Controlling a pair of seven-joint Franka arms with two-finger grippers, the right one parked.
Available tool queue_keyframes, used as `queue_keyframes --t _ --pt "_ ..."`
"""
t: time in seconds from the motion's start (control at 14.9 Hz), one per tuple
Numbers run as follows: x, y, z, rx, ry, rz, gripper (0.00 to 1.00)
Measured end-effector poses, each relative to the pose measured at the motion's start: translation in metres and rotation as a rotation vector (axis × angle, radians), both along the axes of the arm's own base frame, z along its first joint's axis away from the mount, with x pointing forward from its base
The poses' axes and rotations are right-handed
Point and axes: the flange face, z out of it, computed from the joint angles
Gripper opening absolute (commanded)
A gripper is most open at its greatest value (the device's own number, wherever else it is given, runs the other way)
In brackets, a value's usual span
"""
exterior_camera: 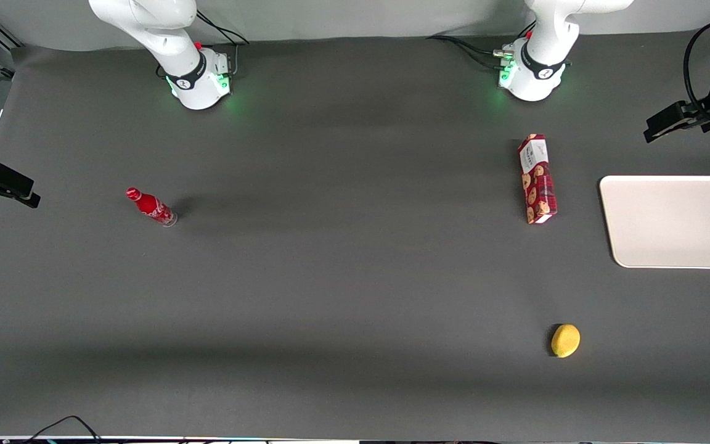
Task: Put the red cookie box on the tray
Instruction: 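Move the left gripper toward the red plaid cookie box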
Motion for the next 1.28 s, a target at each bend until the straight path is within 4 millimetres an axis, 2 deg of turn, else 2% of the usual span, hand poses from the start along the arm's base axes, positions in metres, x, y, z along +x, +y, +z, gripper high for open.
queue_keyframes --t 0.34,0.6,0.74,0.87,0.94,1.07,1.28 --pt "0.0 0.0 0.0 0.0 -0.001 -0.001 1.0" --pt "-0.001 -0.011 0.001 0.003 0.006 -0.02 1.0" --pt "-0.006 -0.023 0.002 0.004 0.035 -0.038 1.0" --pt "-0.014 -0.051 -0.002 -0.002 0.082 -0.055 1.0" --pt "-0.019 -0.066 -0.01 -0.015 0.113 -0.063 1.0" --pt "-0.024 -0.081 -0.041 -0.031 0.169 -0.073 1.0" --pt "-0.031 -0.08 -0.115 -0.036 0.201 -0.065 1.0"
